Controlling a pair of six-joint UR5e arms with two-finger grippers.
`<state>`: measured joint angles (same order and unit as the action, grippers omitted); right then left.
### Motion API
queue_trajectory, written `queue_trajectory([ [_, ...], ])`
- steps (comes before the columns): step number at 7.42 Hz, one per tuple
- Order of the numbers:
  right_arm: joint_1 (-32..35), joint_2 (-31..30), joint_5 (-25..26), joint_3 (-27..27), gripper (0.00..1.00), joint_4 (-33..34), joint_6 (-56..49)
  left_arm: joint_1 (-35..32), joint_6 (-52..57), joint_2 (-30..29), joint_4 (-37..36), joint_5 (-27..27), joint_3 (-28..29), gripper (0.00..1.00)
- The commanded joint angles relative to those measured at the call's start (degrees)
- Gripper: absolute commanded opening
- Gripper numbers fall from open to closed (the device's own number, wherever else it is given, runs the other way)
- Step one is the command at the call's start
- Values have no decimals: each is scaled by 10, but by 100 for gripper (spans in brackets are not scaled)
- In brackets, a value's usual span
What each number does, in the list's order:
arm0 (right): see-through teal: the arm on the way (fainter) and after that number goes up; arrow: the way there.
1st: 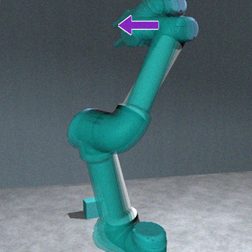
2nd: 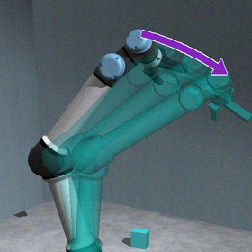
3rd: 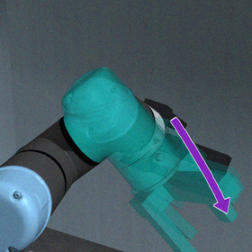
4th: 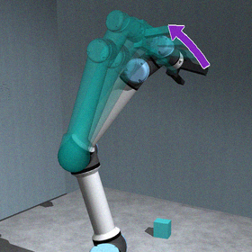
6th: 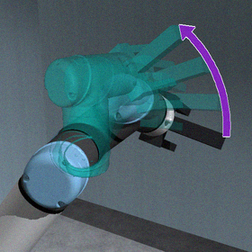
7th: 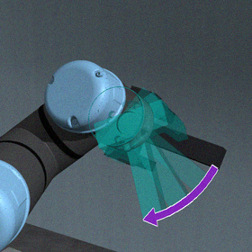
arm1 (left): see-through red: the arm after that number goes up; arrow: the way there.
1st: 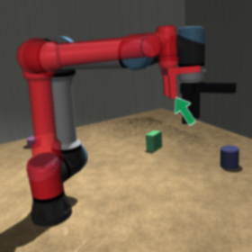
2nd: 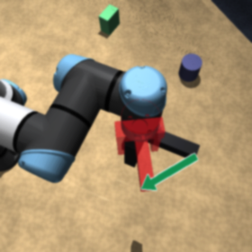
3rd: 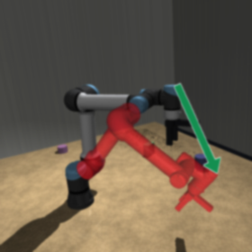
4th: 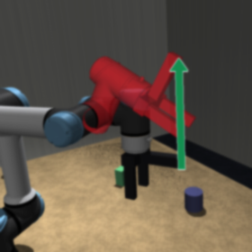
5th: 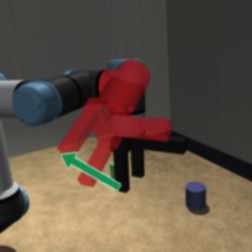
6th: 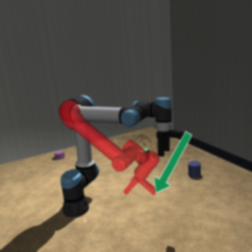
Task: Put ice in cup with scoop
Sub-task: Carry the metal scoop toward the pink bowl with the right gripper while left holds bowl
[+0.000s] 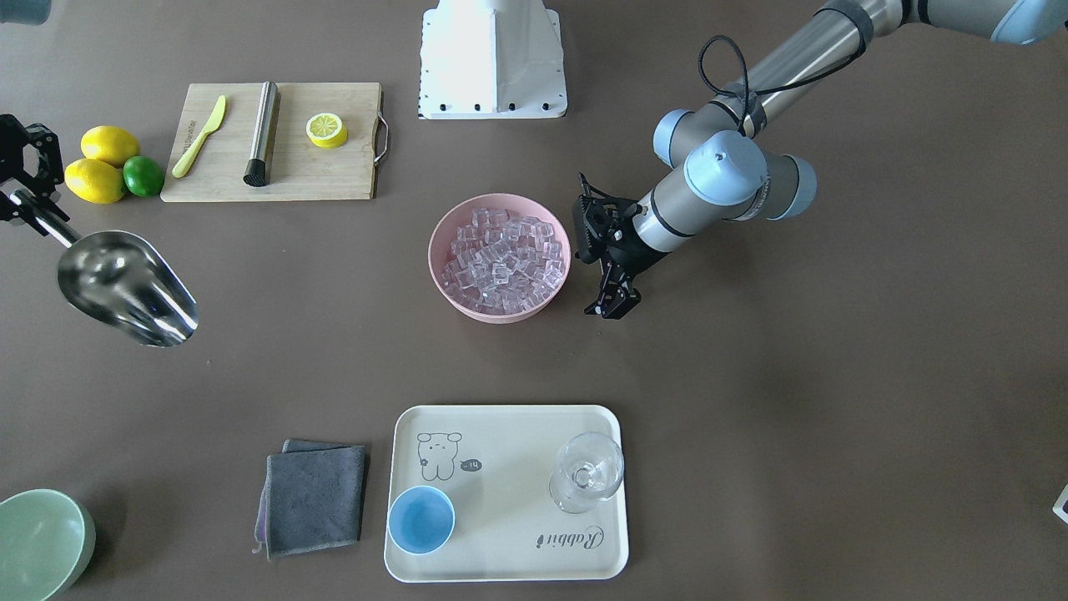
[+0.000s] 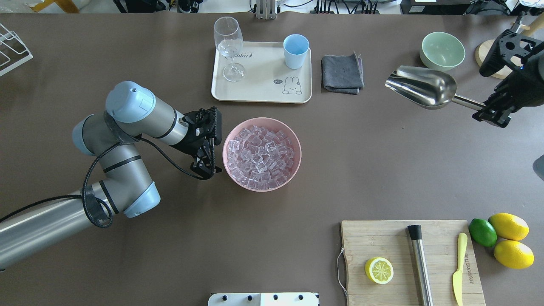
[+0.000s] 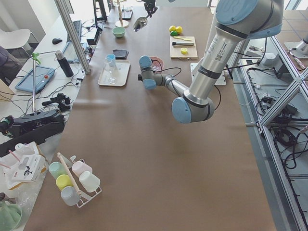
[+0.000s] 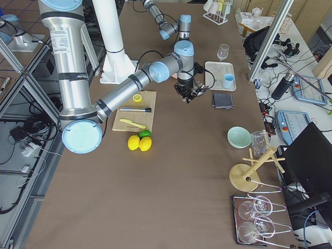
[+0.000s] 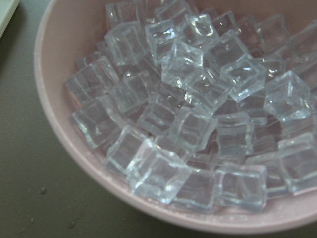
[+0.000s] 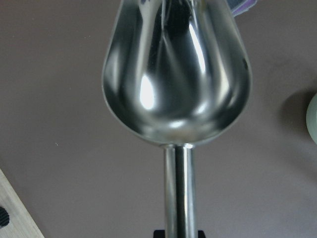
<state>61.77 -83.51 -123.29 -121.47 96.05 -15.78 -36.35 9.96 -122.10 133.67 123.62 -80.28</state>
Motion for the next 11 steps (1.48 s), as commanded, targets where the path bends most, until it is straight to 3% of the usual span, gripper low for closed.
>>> queue_trajectory([
  [1, -71, 179, 70, -15, 0, 222, -54, 10, 0, -2, 13, 21, -1, 99],
  [2, -92, 211, 72, -12, 0, 256, -51, 10, 0, -2, 17, 24, -3, 99],
  [4, -172, 313, 146, 51, 0, 331, -51, 10, -1, -2, 21, 41, -3, 99],
  [7, -259, 426, 212, 122, 0, 458, -52, 10, -2, -2, 25, 41, -3, 99],
  [9, -286, 440, 233, 157, 0, 498, -52, 10, -16, -2, 27, 41, -3, 99],
  [11, -319, 494, 262, 240, 0, 521, -52, 10, -17, -2, 28, 40, -3, 99],
])
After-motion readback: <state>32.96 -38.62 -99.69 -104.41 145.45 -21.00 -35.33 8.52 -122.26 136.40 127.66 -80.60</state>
